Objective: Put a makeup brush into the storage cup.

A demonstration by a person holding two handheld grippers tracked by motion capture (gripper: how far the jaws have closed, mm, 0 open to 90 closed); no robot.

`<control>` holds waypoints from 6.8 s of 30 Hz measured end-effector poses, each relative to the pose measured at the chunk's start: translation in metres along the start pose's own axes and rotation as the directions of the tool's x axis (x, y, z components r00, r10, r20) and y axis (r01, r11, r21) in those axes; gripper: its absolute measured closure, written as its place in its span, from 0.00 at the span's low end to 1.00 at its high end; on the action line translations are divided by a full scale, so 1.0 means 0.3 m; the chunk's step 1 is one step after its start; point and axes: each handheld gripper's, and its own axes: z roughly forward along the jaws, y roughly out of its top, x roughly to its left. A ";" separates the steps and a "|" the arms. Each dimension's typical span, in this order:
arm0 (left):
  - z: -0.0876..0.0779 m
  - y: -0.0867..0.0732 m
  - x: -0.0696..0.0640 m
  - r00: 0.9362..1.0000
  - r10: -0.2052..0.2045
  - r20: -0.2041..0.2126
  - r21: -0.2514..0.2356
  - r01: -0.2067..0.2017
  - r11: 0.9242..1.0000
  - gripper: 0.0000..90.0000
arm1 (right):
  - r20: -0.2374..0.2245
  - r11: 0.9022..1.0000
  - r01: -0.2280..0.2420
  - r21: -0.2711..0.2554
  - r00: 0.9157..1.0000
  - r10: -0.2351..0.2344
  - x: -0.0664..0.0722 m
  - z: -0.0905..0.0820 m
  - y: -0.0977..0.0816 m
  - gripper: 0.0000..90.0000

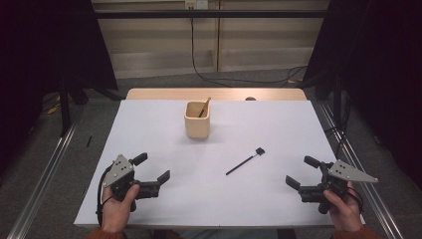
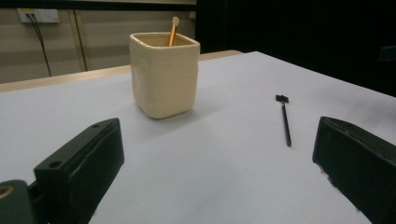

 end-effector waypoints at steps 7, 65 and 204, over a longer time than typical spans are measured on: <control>-0.007 -0.014 -0.002 1.000 0.011 -0.012 0.006 -0.011 1.000 0.02 | -0.002 1.000 0.002 -0.005 1.000 -0.002 -0.002 -0.004 0.001 0.00; -0.023 -0.016 -0.005 1.000 0.005 0.009 -0.010 -0.005 1.000 0.02 | -0.058 0.994 0.114 -0.004 0.992 -0.114 -0.057 0.367 0.288 0.00; -0.019 -0.027 0.004 0.999 0.052 0.009 0.052 -0.052 0.997 0.02 | -0.645 0.168 0.676 0.718 0.736 -0.207 -0.028 0.798 0.179 0.96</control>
